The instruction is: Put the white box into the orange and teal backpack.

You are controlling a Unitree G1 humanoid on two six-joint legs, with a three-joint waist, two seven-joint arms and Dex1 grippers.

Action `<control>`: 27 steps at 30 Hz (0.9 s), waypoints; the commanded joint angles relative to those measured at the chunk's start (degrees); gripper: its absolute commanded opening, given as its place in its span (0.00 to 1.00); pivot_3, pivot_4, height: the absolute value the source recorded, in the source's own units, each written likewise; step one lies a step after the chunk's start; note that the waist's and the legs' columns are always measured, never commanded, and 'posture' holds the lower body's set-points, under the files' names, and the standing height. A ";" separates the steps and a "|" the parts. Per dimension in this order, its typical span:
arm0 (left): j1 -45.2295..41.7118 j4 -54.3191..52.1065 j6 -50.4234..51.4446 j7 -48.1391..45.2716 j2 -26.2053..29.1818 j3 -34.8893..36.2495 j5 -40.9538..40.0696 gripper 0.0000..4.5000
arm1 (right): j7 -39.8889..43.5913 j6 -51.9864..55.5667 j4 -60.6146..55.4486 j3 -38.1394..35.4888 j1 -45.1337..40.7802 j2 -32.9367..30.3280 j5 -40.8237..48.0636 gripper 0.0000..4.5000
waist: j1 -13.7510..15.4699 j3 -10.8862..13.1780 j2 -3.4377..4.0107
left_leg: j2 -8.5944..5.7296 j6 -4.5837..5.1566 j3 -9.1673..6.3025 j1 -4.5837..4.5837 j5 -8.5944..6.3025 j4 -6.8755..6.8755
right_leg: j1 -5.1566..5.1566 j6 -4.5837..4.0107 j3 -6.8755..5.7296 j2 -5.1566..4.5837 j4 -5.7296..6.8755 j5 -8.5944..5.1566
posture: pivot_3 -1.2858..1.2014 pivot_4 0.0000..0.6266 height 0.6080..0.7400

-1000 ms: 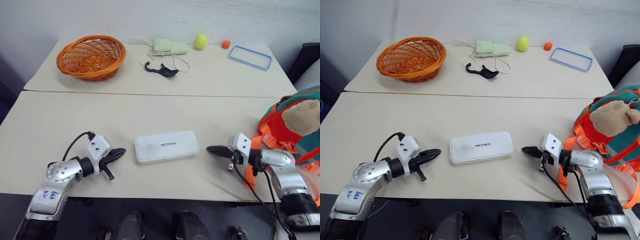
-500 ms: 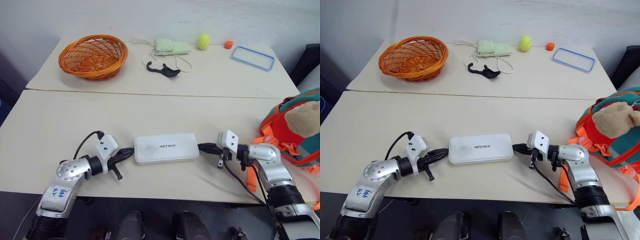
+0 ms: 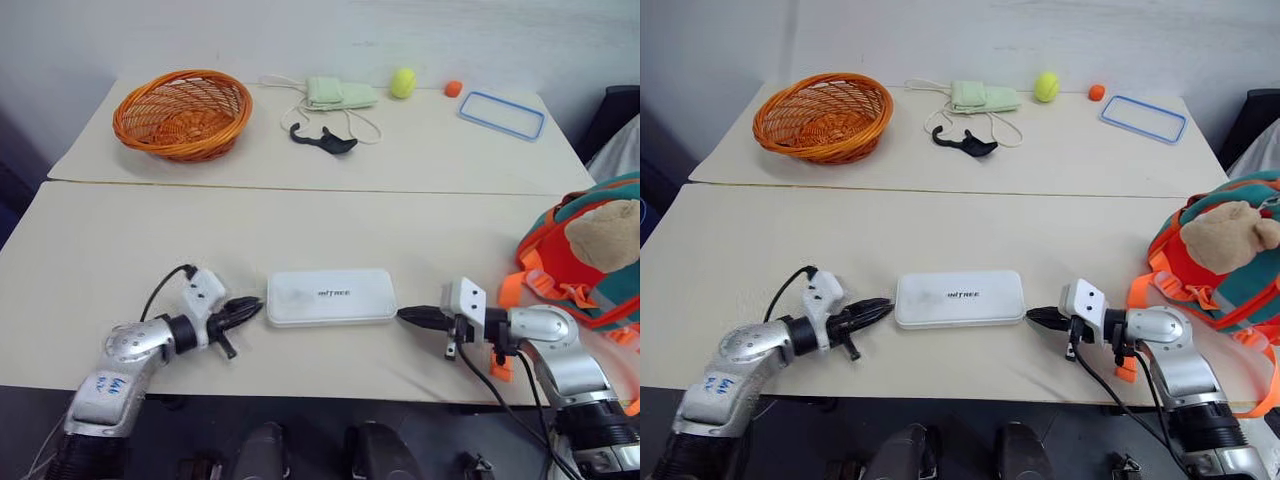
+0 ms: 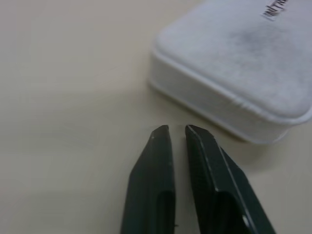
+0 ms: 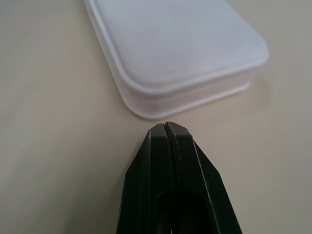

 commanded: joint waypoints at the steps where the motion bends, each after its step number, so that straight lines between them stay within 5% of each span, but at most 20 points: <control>1: -3.53 4.05 19.49 -4.04 4.45 6.94 -13.51 0.41 | 1.09 -0.97 1.16 -2.04 -1.70 -1.89 0.83 0.00 | 0.00 0.00 0.00 | 0.00 0.00 0.00 0.00 0.00 0.01 | 0.01 0.00 0.00 0.00 0.01 0.00 | 0.52 0.24 1.00; 5: -13.66 14.69 42.36 -0.94 5.23 11.66 -22.49 0.69 | 2.24 -2.33 3.82 -1.49 -4.23 -2.45 0.29 0.00 | 0.17 0.01 -0.01 | -0.02 0.00 -0.03 0.01 0.00 0.04 | 0.04 0.00 -0.02 -0.01 0.03 0.00 | 0.52 0.24 1.00; 10: -24.55 22.85 57.67 1.19 5.85 5.87 -25.19 1.00 | 3.72 -3.59 6.23 0.13 -7.74 -1.88 -0.53 0.00 | 0.20 0.02 -0.04 | -0.10 0.01 -0.10 -0.02 0.00 0.06 | 0.04 0.02 -0.07 -0.03 0.09 0.00 | 0.52 0.24 1.00; 20: -34.22 33.22 58.64 7.34 0.99 -4.75 -28.88 1.00 | 5.63 -4.32 11.00 5.31 -15.54 2.39 -2.62 0.00 | 0.07 0.02 -0.04 | -0.11 -0.11 -0.07 -0.02 0.11 0.19 | -0.04 0.02 -0.01 0.00 0.27 0.00 | 0.52 0.24 1.00; 27: -36.70 37.35 58.64 11.81 -4.51 -2.13 -31.94 1.00 | 5.55 -5.13 13.02 6.89 -17.27 4.85 -3.59 0.00 | 0.59 0.02 -0.04 | -0.17 -0.07 -0.12 -0.03 0.10 0.28 | 0.01 0.02 -0.04 -0.07 0.41 0.00 | 0.52 0.24 1.00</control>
